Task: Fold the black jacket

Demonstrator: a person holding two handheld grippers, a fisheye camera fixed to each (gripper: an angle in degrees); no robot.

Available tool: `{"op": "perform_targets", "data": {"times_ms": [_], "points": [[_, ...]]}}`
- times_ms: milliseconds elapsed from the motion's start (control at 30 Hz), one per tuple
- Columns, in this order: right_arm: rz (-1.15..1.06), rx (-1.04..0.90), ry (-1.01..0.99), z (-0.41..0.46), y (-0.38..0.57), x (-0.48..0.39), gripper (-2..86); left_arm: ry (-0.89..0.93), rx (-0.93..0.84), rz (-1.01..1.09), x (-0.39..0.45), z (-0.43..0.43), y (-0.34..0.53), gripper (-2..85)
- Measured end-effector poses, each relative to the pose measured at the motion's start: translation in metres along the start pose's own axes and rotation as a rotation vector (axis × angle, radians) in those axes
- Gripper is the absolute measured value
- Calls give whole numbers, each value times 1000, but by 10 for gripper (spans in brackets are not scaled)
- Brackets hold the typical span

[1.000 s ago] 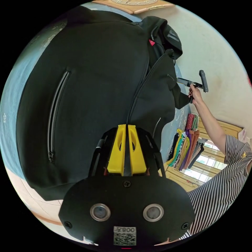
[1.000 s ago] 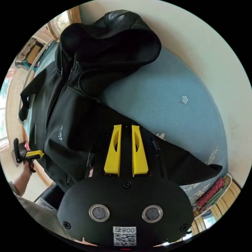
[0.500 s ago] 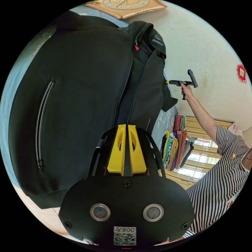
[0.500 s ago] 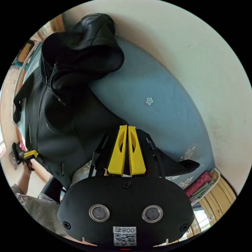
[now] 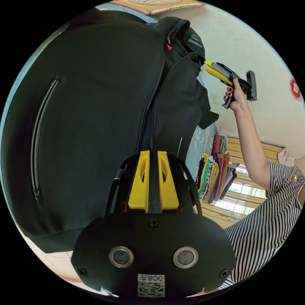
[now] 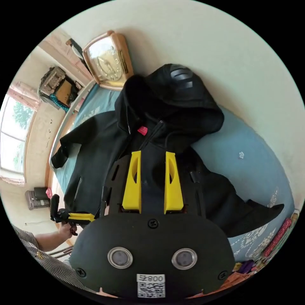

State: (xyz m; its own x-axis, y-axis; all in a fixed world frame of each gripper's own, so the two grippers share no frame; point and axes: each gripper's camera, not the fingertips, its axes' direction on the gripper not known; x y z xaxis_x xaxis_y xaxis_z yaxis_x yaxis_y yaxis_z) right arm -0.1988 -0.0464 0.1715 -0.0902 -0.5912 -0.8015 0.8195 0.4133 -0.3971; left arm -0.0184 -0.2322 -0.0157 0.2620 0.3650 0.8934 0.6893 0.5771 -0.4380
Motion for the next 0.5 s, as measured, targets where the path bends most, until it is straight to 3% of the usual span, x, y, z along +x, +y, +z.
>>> {"op": "perform_targets", "data": {"times_ms": [67,233,367,500], "points": [[-9,-149,50,44,-17,-28,137,-4,-6,22,0,1,3,41],[18,-285,128,99,-33,-38,130,-6,-17,59,-3,4,10,32],[-19,-241,150,80,-28,-51,32,33,1,48,-11,1,16,30],[-40,-99,68,23,-12,-65,18,52,24,52,-12,-13,25,29]]}}
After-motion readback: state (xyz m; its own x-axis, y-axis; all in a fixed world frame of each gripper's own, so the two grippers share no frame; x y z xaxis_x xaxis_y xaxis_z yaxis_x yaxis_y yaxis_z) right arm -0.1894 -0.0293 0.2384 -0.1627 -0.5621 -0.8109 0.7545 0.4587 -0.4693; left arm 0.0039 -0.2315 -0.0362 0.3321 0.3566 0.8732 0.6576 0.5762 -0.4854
